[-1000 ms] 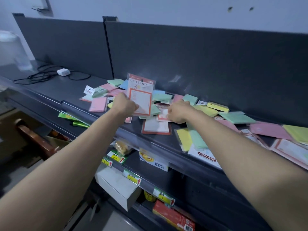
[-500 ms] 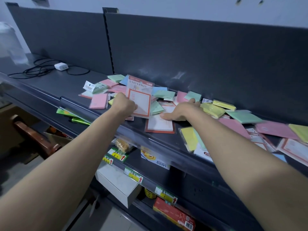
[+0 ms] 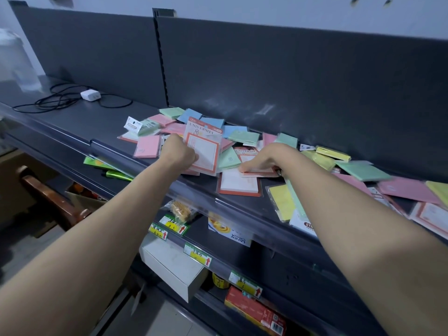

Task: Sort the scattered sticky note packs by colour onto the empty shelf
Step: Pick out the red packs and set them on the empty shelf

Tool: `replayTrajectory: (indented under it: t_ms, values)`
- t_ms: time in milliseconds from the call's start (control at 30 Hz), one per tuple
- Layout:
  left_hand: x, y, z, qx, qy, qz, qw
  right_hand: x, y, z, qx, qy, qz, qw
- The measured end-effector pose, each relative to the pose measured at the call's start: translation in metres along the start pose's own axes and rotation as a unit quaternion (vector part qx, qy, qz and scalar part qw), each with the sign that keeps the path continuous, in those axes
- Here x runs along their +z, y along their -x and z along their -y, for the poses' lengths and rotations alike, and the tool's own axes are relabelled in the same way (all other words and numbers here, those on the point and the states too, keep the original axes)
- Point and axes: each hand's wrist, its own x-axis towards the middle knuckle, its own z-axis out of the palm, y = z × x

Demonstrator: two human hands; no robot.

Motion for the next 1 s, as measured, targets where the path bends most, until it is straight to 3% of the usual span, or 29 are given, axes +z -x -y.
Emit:
replayTrajectory:
  t_ms: [133, 467, 600, 800, 1000]
  values:
    - [-0.002, -0.003, 0.004, 0.000, -0.019, -0.001, 1.000, -0.004, 0.008, 0.004, -0.017, 0.018, 0.032, 0.999]
    - [0.001, -0.002, 0.009, 0.023, -0.138, -0.025, 0.990, 0.006, 0.012, 0.003, -0.008, -0.023, -0.035, 0.999]
    - [0.004, -0.002, 0.010, 0.031, -0.144, -0.032, 0.989, 0.008, 0.021, 0.002, -0.015, -0.053, 0.010, 0.998]
    - [0.011, -0.003, 0.012, 0.041, -0.186, -0.028, 0.981, -0.004, 0.058, -0.004, -0.060, -0.120, -0.001, 0.991]
    - [0.019, 0.009, 0.004, 0.098, -0.216, -0.030, 0.971, -0.003, 0.060, -0.008, -0.053, -0.177, -0.017, 0.983]
